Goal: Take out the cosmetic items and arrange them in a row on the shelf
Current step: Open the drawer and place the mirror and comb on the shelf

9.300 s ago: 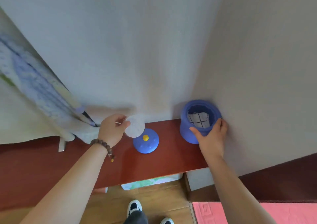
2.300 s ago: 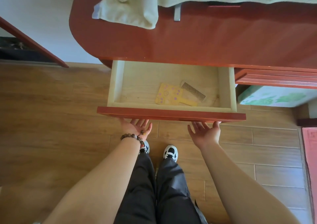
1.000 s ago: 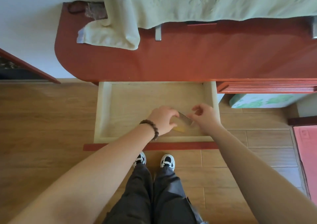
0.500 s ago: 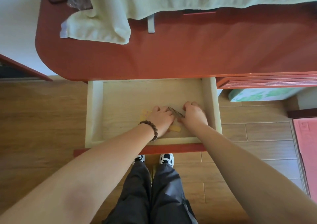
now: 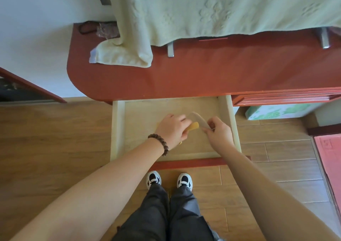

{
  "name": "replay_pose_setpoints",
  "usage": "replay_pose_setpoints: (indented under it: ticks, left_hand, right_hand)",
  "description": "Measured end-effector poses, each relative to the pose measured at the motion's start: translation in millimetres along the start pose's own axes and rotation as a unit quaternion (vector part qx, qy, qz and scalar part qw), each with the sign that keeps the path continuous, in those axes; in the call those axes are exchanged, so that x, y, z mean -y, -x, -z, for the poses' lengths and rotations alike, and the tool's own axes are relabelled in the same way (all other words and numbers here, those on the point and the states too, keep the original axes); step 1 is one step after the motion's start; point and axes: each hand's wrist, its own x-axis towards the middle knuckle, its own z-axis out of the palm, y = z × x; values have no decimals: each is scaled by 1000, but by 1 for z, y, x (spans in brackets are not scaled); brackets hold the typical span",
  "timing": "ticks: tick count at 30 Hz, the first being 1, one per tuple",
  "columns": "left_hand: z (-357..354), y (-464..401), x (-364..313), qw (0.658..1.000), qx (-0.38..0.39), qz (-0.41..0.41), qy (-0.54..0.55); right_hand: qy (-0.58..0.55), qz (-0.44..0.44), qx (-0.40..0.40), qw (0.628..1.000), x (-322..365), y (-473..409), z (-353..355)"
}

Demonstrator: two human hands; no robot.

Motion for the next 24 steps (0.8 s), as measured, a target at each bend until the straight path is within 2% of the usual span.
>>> replay_pose_setpoints:
  ticks: [5,8,13,19,24]
  left_hand:
    - [58,-12,-16,987,-115,-112,-24]
    - [88,-34,-20,973,-136,-172,-72]
    - [108,-80,-15,955,-94,-236,-152]
    - [95,-127,-3,927,-4,-262,-268]
    - [83,-154,7,924,15,-247,-292]
  right_hand:
    - [-46,28,-86,995,35,22,37]
    - [-59,40,-127,989,53,20,60]
    - [-59,46,-174,982,67,-13,91]
    - [-82,4,-127,988,71,-79,104]
    - [-72,-16,-96,993,65,-116,108]
